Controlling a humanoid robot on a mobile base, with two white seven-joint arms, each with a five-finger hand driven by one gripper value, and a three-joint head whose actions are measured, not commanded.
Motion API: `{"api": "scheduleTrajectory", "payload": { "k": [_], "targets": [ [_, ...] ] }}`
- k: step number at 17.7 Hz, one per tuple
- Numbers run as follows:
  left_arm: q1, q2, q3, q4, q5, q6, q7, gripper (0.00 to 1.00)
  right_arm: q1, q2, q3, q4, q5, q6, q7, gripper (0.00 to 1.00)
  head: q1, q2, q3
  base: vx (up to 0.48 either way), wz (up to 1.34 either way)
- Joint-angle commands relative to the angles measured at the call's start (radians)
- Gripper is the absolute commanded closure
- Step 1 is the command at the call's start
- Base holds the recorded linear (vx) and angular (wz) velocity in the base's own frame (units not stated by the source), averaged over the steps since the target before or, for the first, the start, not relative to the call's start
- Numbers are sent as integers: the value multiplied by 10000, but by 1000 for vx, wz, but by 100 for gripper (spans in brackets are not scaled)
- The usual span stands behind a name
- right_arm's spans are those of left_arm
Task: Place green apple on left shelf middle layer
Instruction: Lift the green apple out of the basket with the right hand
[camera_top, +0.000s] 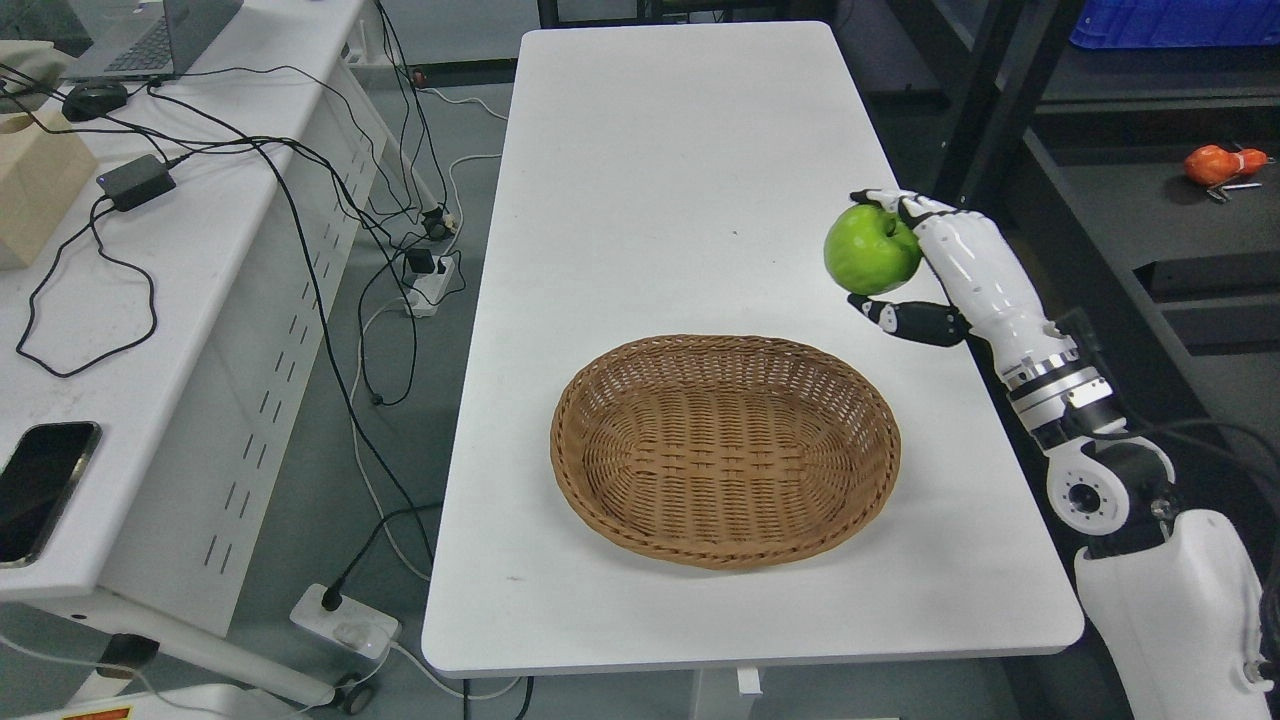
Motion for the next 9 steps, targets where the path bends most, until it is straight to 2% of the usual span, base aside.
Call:
{"api": "scheduleTrajectory", "payload": {
  "k": [1,5,9],
  "targets": [
    [2,175,0,-1,0,-3,1,0,1063,1342,-1589,-213,121,1157,-1694,100,0,0,0,0,0],
    [2,175,0,-1,0,12,1,0,1080,2124,-1112,-244,90,1390,-1648,100,0,0,0,-122,5],
    [2,175,0,-1,0,12,1,0,1171,2600,-698,-351,90,1421,-1648,100,0,0,0,-290,49]
  ]
}}
